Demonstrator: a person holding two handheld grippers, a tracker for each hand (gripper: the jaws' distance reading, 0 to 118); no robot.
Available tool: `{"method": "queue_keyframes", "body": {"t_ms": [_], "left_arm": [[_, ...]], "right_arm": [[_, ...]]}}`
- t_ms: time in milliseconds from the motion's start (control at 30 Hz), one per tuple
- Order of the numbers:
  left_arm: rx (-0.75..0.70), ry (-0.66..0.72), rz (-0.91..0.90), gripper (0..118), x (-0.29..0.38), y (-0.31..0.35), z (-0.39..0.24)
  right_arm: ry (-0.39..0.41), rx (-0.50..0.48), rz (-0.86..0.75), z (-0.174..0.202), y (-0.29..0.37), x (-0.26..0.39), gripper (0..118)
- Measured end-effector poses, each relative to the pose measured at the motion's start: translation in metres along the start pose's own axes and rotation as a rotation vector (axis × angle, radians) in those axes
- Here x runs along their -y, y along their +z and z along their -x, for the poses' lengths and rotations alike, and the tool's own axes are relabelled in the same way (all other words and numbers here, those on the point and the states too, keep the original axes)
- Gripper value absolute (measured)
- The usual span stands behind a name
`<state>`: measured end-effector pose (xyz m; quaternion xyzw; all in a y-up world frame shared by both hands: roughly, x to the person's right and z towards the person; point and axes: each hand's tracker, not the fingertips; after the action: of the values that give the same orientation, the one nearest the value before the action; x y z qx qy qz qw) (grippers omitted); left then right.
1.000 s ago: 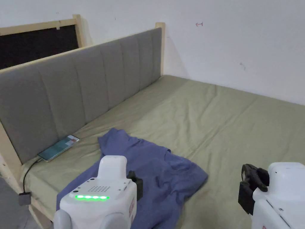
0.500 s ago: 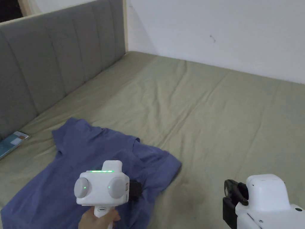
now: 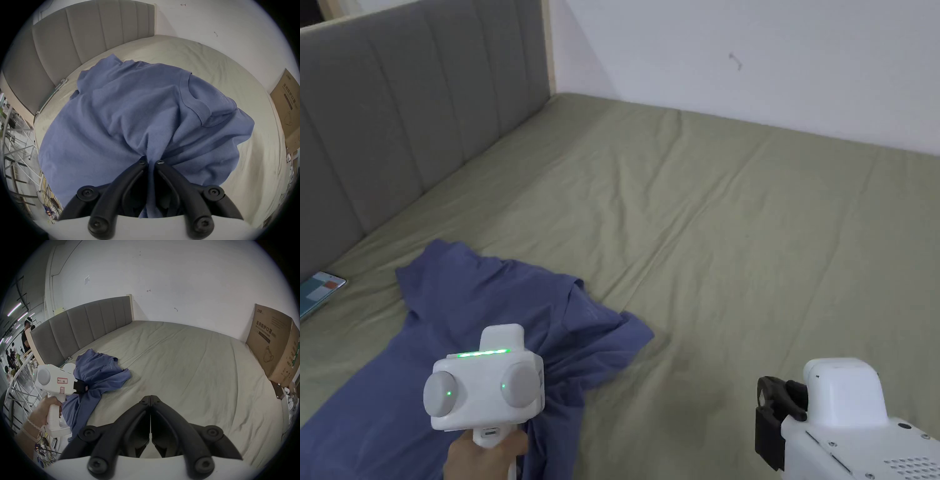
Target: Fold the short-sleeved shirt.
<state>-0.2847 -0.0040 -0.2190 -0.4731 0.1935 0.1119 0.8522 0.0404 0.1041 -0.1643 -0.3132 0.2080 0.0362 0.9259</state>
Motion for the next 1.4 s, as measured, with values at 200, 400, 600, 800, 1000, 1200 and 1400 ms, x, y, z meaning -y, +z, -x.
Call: {"method": "queue_keyframes", "body": {"t_ms": [200, 400, 600, 800, 1000, 1200, 1400], "left_arm": [[0.259, 0.245, 0.008, 3, -0.011, 0.023, 0.029], [0.348, 0.206, -0.048, 3, -0.033, 0.058, 0.007], [0.632, 0.116, -0.089, 3, -0.054, 0.106, -0.076], [0.871, -0.080, -0.126, 3, -0.054, 0.174, -0.187], [1.090, -0.369, -0.177, 3, -0.019, 0.248, -0.299], [1.072, -0.565, 0.001, 3, 0.067, 0.232, -0.396], [0.830, -0.799, 0.241, 3, 0.177, 0.139, -0.441]], "right_arm": [[-0.042, 0.030, -0.010, -0.005, 0.020, -0.003, 0], [-0.019, 0.136, -0.053, -0.024, 0.041, -0.004, 0], [-0.071, 0.165, -0.099, -0.039, 0.078, -0.012, 0], [-0.115, 0.284, -0.161, -0.090, 0.116, -0.011, 0], [-0.211, 0.454, -0.264, -0.147, 0.178, -0.008, 0], [-0.292, 0.618, -0.267, -0.204, 0.222, 0.023, 0], [-0.452, 0.647, -0.172, -0.245, 0.225, 0.072, 0]]}}
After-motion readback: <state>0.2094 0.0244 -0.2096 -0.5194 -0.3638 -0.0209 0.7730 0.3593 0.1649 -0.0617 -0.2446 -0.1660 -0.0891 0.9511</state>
